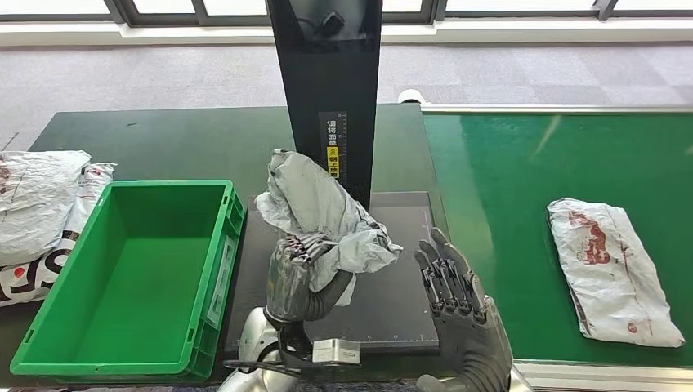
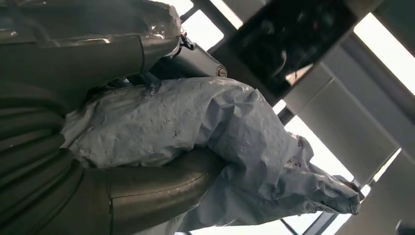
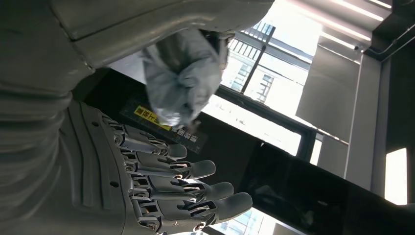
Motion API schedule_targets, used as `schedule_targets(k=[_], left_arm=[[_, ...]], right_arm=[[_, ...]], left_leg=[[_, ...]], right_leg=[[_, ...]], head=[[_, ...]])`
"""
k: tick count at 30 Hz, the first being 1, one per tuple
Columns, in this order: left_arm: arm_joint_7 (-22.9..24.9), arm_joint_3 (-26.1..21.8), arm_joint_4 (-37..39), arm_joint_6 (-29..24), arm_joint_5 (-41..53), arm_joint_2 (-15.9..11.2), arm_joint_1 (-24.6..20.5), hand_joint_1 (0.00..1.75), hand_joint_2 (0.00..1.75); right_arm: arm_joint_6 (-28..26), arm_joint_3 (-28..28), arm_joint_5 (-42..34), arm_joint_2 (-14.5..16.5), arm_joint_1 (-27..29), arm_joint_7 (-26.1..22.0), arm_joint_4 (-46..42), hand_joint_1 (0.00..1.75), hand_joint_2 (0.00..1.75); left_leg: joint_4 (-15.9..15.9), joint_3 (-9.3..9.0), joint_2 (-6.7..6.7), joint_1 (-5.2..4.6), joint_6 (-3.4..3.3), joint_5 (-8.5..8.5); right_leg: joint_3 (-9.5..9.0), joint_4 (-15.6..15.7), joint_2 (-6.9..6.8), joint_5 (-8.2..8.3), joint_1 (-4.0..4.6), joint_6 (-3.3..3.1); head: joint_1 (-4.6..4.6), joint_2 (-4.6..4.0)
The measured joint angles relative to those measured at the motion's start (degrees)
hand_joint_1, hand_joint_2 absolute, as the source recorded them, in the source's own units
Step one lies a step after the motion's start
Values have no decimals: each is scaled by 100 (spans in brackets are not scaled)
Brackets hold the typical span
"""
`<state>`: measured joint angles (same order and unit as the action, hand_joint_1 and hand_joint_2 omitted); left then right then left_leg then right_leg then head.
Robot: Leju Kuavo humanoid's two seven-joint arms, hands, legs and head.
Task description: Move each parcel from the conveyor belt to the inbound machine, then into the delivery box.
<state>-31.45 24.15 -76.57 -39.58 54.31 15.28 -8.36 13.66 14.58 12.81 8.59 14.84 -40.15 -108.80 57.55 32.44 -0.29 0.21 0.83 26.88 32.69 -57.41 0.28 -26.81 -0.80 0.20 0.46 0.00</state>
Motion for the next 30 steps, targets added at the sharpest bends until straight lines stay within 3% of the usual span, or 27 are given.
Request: schedule_targets(k=[3, 9, 15, 18, 22, 30], left_arm=[[-358, -182, -587, -36, -29, -7, 185, 175, 175], [-591, -503, -1526, -40, -153, -3, 460, 175, 175], [-601, -1211, -2669, -42, -1266, 20, 794, 175, 175], [-601, -1809, -2751, -44, -1873, 59, 906, 175, 175], [-587, -2436, -2546, -44, -1988, 107, 980, 175, 175], [-570, -2926, -2327, -44, -1983, 144, 1033, 175, 175]], right_arm=[[9, 2, -5, 0, -3, 0, 0, 0, 175], [25, 2, -38, -1, -25, 2, 4, 0, 175], [90, 2, -70, -4, -129, 2, 58, 0, 175], [106, 2, -57, -3, -172, 2, 105, 0, 175], [105, 2, -6, -2, -188, 2, 157, 0, 175], [103, 2, 4, -2, -193, 2, 208, 0, 175]], left_leg=[[0, 1, -1, 0, 0, 0], [0, 3, 0, 0, 0, 0], [-1, 1, -1, 1, 1, 1], [-1, -2, -1, 1, 3, 1], [-1, -3, 1, 2, 4, 0], [-1, -2, 0, 2, 4, 0]], right_leg=[[0, 0, -2, 0, 0, 0], [-1, -1, -3, 0, 0, -1], [-1, -1, -3, -3, 4, -4], [1, -1, -3, -4, 6, -7], [2, -1, -2, -4, 7, -7], [4, 0, -2, -4, 3, -7]], head=[[0, 0], [0, 0], [0, 0], [1, 0], [0, 0], [1, 0]])
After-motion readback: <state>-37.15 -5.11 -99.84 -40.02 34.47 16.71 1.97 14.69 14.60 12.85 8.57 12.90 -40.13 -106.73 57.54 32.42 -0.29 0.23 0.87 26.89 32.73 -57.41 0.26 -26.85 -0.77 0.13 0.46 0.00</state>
